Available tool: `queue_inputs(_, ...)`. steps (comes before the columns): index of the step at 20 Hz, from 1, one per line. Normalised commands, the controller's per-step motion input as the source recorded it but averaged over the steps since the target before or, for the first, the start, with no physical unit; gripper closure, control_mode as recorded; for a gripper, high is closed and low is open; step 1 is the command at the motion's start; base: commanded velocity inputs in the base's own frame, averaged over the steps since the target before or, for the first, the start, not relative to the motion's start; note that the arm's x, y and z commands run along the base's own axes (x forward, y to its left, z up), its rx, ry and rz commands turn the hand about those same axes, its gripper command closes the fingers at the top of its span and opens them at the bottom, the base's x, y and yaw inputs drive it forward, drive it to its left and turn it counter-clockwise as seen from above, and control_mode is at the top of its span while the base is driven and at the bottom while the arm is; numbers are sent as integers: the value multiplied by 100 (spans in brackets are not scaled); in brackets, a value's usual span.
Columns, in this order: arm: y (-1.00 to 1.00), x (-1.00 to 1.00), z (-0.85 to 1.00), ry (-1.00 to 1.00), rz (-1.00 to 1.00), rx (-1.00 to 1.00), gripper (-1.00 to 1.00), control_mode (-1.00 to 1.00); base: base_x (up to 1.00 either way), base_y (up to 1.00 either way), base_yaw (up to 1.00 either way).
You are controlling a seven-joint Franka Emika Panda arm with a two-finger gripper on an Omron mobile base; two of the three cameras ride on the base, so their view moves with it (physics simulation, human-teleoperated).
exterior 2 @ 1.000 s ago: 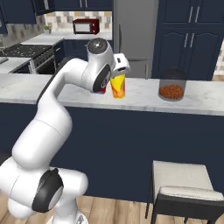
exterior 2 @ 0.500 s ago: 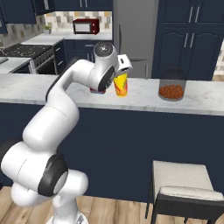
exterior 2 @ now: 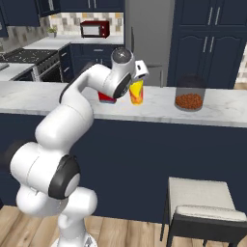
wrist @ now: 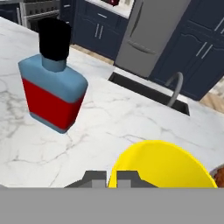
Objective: Open the cabinet directly in front. Then move the liquor and the cup to the dining counter with the jar on it.
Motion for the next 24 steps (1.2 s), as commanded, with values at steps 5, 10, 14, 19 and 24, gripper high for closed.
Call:
queue_inputs(5,-1,34,-38,0,5,0,100,-100,0,0,0)
queue_inputs(10,-5,30,-39,-1,5,0,100,-100,0,0,0)
queue_inputs(14,-5,37,-31,-1,6,0,100,-100,0,0,0)
queue_inputs(19,-5,41,-16,-4,4,0,100,-100,0,0,0)
queue_inputs(24,-8,46,-13,-2,4,0,100,-100,0,0,0)
